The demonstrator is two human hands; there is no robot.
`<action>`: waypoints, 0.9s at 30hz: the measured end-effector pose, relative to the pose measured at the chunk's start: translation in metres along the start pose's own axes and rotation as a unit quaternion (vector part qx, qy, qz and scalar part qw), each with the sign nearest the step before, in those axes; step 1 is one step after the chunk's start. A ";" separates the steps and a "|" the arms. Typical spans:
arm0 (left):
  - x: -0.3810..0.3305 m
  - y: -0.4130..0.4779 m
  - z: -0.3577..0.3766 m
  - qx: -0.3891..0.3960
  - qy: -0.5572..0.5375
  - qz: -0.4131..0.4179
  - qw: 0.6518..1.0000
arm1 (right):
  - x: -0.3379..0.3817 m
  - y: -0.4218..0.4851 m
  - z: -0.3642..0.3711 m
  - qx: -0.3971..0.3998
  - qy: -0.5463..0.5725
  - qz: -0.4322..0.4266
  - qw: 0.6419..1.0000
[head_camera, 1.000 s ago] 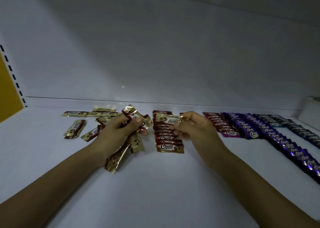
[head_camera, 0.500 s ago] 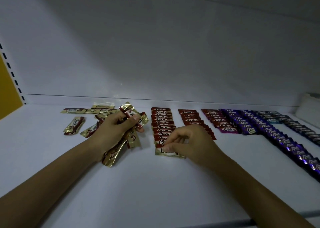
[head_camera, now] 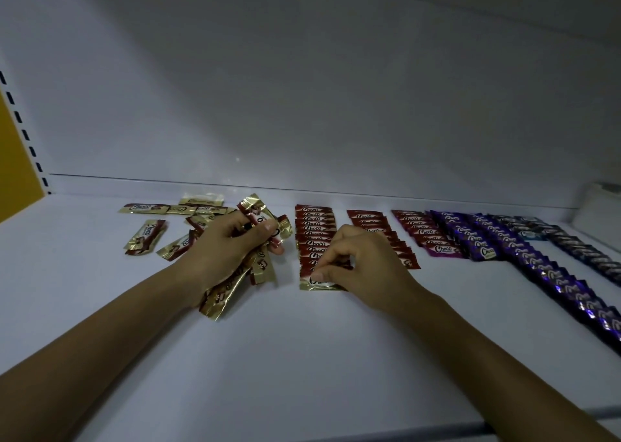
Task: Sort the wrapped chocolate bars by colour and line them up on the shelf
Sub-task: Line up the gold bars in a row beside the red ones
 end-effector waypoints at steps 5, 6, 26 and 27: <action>-0.004 -0.003 0.003 0.024 0.090 0.077 0.993 | 0.007 0.000 -0.007 -0.083 0.059 -0.004 0.995; -0.005 -0.004 0.004 0.033 0.096 0.092 0.991 | 0.011 0.002 -0.010 -0.093 0.075 -0.004 0.993; -0.009 -0.003 -0.003 0.043 0.151 0.152 0.976 | 0.022 0.007 -0.053 0.010 0.227 0.102 0.968; -0.010 -0.003 -0.004 0.040 0.144 0.150 0.977 | 0.019 0.001 -0.053 0.015 0.227 0.105 0.968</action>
Point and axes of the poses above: each hand's wrist, its own y-axis towards the middle knuckle, its own z-axis out of the palm, x = y × z, the point moved 1 cm from there along y, towards the middle knuckle, and after that the axes turned 12 degrees about -y, right-handed, at the moved point
